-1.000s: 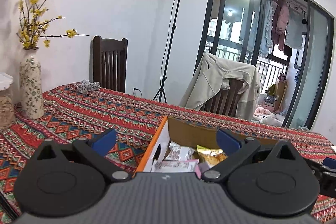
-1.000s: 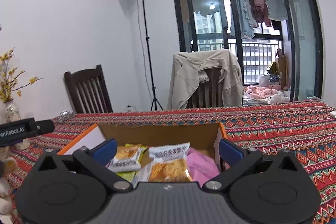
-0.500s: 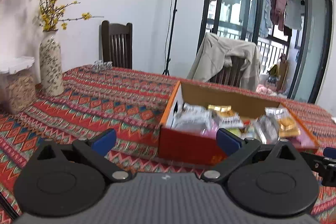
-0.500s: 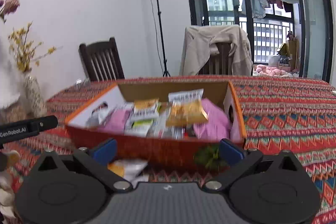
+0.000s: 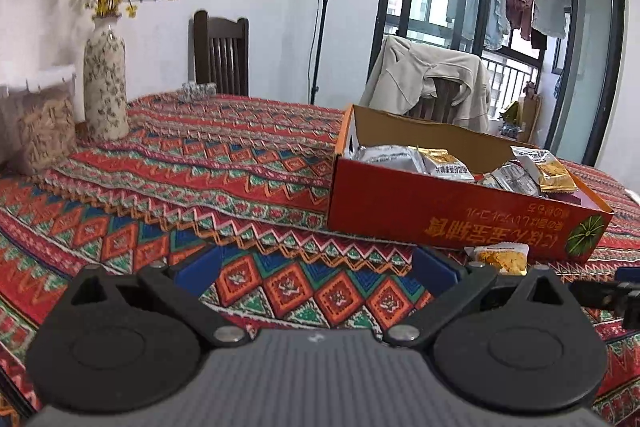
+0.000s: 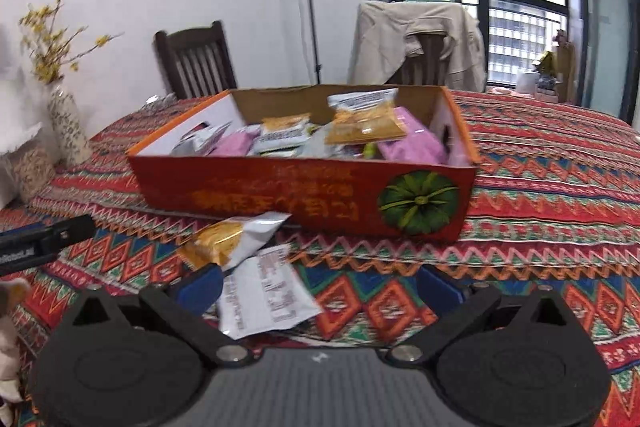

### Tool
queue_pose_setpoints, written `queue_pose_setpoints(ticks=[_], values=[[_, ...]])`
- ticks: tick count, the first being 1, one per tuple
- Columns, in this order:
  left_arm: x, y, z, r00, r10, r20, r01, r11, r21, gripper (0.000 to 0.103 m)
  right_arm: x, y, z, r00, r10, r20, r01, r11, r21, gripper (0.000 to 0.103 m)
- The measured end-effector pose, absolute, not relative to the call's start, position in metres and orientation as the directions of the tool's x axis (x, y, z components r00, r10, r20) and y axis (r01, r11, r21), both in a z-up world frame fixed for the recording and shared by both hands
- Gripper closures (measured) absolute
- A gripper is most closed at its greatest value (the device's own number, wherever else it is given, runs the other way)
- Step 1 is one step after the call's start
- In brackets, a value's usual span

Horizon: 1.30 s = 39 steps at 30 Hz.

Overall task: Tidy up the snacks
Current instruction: 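Grasp a white packet with the right tool while the left tool grasps a gold packet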

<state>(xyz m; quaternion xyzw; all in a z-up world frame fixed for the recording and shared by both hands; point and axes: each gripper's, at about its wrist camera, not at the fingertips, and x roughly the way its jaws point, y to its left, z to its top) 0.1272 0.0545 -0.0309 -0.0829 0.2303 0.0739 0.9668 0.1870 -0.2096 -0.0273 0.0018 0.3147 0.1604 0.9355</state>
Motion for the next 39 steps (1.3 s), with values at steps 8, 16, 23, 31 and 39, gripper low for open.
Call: queue_pose_setpoints(ticks=[8,16,23,31,39], values=[[0.128,0.06,-0.035,0.88,0.056,-0.472,-0.157,0.972,-0.177,0.0,0.213,-0.168,-0.047,0.685,0.282,-0.672,-0.362,0.932,0.021,0.011],[0.128,0.064,-0.036,0.878,0.039,-0.477,-0.156,0.965,-0.208,0.0,0.206,-0.172,-0.047,0.692,0.319,-0.648,-0.39,0.92,0.036,0.06],[0.129,0.061,-0.037,0.876,0.063,-0.478,-0.171,0.967,-0.186,0.0,0.183,-0.203,-0.035,0.762,0.309,-0.569,-0.337,0.94,0.059,0.063],[0.133,0.04,-0.02,0.872,0.086,-0.482,-0.176,0.974,-0.145,0.0,0.191,-0.239,-0.006,0.843,0.303,-0.444,-0.308,0.949,0.062,0.063],[0.162,-0.019,-0.009,0.858,0.044,-0.511,-0.091,0.994,-0.067,0.0,0.21,-0.25,-0.01,0.841,0.362,-0.401,-0.345,0.931,0.117,0.063]])
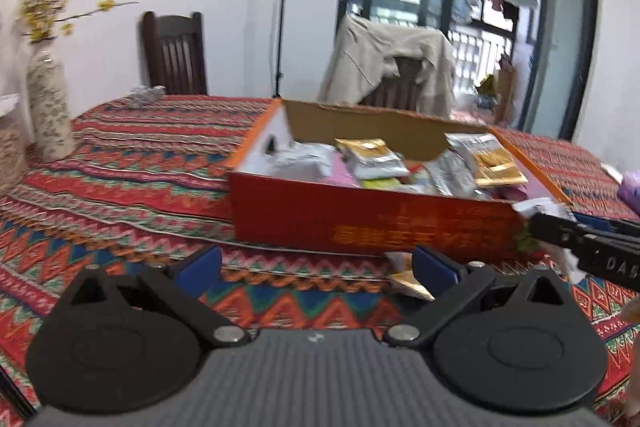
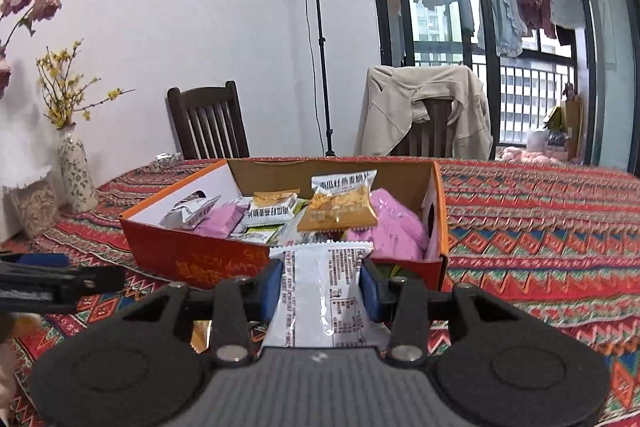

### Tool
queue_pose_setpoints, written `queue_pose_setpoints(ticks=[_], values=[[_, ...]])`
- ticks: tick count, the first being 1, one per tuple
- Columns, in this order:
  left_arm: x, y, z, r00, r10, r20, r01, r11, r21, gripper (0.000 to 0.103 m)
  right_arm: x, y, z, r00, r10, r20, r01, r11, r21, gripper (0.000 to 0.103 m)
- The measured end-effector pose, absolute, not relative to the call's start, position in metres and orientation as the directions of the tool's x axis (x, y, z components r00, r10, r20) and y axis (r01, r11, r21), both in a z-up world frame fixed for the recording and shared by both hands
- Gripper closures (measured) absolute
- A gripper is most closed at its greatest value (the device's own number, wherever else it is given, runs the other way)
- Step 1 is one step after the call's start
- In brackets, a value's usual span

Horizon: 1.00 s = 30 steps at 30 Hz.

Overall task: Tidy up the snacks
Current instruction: 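Grasp a white packet with the right tool while the left tool grasps a gold packet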

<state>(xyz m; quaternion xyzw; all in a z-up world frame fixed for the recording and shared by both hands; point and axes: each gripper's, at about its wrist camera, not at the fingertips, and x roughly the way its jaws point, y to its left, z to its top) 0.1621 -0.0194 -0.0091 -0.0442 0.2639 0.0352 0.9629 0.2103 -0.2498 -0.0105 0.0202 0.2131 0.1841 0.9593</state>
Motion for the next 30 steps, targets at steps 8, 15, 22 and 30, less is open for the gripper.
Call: queue_pose_setpoints(ticks=[8,15,22,30], values=[[0.193,-0.062,-0.018,0.82,0.024,-0.571,-0.055,0.998,-0.038,0.0,0.211,-0.265,-0.021,0.848,0.348,-0.4,-0.299,0.937,0.182,0.063],[0.207,-0.081,-0.032,0.788,0.063,-0.612,-0.063,0.998,0.022,0.0,0.209,-0.269,-0.023,0.857,0.319,-0.405,-0.266,0.946,0.183,0.063],[0.213,-0.088,-0.04,0.772,0.033,-0.635,-0.034,0.999,0.011,0.023,0.208,-0.269,-0.023,0.855,0.32,-0.408,-0.268,0.946,0.18,0.063],[0.216,-0.092,-0.048,0.756,-0.012,-0.654,0.003,1.0,-0.014,0.047,0.207,-0.269,-0.023,0.854,0.329,-0.403,-0.278,0.943,0.181,0.063]])
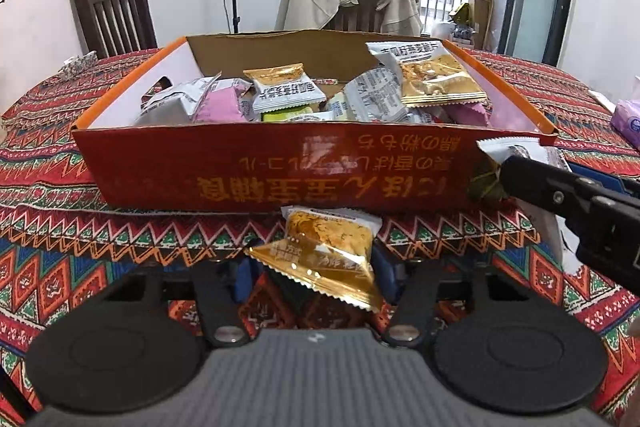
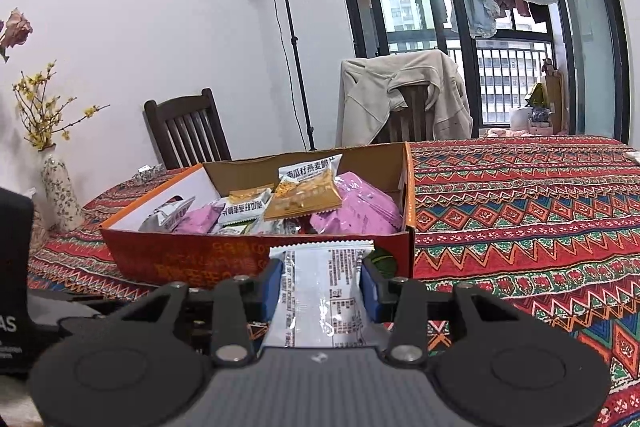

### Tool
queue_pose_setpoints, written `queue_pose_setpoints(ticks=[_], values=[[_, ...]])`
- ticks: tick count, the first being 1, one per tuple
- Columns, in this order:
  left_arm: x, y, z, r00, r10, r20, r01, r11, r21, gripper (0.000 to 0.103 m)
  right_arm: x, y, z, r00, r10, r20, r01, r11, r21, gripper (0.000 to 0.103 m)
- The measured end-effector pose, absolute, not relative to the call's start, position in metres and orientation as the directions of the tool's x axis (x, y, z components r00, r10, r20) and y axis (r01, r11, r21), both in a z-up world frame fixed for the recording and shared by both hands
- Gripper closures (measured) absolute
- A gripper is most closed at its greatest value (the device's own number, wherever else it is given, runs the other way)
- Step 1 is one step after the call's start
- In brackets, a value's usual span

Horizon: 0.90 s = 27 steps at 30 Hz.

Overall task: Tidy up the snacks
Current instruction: 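Grasp a white packet with the right tool while the left tool grasps a gold packet, then carry both packets into the box and open both tools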

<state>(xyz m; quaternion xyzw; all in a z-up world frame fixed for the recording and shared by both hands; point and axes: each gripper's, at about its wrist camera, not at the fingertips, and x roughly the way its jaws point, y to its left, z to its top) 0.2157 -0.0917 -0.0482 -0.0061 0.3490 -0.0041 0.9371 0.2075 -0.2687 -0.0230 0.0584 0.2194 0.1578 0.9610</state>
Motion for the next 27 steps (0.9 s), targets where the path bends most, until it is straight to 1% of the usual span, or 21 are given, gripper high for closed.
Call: queue_pose_setpoints(ticks=[1,6,9,16,21,27], values=[[0.215,-0.092,-0.048,0.758,-0.015,-0.653,0.006,1.0,-0.017,0.05,0.207,-0.269,-0.023,0.853,0.332,-0.402,-0.281,0.942,0.182,0.063],[0.21,-0.087,-0.047,0.762,-0.022,-0.647,-0.013,0.999,-0.049,0.053,0.206,-0.267,-0.023,0.85,0.344,-0.398,-0.294,0.938,0.183,0.063],[0.205,-0.084,-0.043,0.771,-0.023,-0.636,-0.019,0.998,-0.059,0.054,0.205,-0.268,-0.023,0.851,0.353,-0.389,-0.302,0.935,0.188,0.063],[0.184,-0.074,-0.024,0.827,-0.019,-0.562,-0.01,0.999,-0.049,0.054,0.202,-0.267,-0.022,0.858,0.364,-0.363,-0.316,0.93,0.186,0.063],[0.177,-0.061,-0.011,0.846,-0.028,-0.532,-0.012,0.997,-0.07,0.054,0.199,-0.265,-0.021,0.865,0.37,-0.338,-0.329,0.928,0.174,0.063],[0.17,-0.048,-0.001,0.867,-0.045,-0.497,-0.004,0.995,-0.096,0.054,0.195,-0.252,-0.015,0.874,0.355,-0.331,-0.338,0.935,0.11,0.063]])
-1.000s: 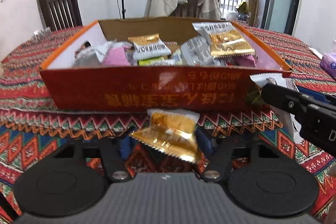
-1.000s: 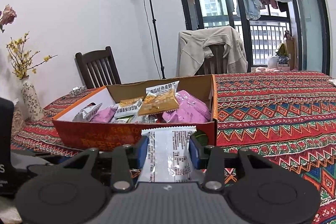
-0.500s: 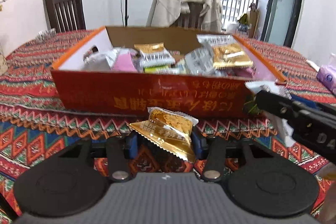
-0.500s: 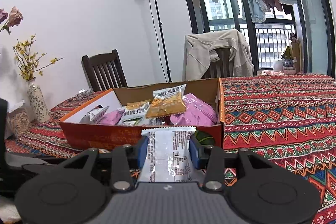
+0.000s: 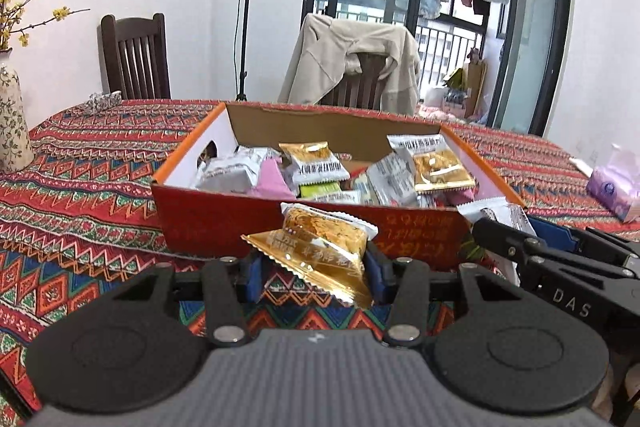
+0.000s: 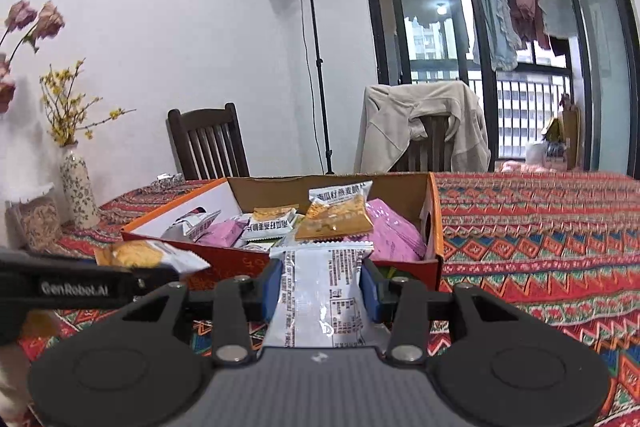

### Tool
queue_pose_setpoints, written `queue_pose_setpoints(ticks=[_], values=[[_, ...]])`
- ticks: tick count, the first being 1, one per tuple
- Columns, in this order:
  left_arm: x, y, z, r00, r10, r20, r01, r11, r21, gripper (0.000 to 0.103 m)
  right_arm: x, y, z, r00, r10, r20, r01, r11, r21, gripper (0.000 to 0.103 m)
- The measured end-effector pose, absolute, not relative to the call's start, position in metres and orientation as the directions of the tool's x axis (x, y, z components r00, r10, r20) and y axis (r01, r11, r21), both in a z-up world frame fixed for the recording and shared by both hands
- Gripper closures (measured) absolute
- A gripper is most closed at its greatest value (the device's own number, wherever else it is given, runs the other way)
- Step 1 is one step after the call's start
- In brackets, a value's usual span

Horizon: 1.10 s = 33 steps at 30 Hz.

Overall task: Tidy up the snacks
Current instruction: 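Carry both packets into the box and open both tools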

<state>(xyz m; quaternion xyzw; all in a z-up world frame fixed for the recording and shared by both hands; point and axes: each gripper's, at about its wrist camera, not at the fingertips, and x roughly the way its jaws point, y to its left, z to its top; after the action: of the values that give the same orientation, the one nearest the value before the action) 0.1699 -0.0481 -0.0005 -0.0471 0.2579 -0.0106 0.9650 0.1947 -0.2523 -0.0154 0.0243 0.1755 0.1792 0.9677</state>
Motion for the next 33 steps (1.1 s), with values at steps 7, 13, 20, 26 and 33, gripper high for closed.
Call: queue_pose_setpoints(ticks=[7,13,20,26,33], values=[[0.173,-0.035,0.014,0.889,-0.065,-0.454,0.011,0.992,-0.123,0.054,0.193,-0.243,0.007,0.897,0.322,-0.303,-0.312,0.946,0.081,0.063],[0.185,-0.025,0.03,0.905,-0.073,-0.42,0.018,0.991,-0.134,0.054,0.205,-0.237,0.025,0.912,0.294,-0.285,-0.284,0.956,0.074,0.063],[0.204,-0.018,0.043,0.92,-0.066,-0.386,0.013,0.99,-0.138,0.054,0.225,-0.232,0.041,0.927,0.264,-0.266,-0.255,0.964,0.068,0.063],[0.222,-0.011,0.048,0.929,-0.066,-0.363,0.009,0.988,-0.157,0.054,0.245,-0.228,0.047,0.933,0.248,-0.262,-0.236,0.969,0.075,0.063],[0.253,-0.007,0.044,0.932,-0.055,-0.359,-0.007,0.986,-0.169,0.054,0.273,-0.216,0.047,0.933,0.242,-0.268,-0.226,0.97,0.087,0.063]])
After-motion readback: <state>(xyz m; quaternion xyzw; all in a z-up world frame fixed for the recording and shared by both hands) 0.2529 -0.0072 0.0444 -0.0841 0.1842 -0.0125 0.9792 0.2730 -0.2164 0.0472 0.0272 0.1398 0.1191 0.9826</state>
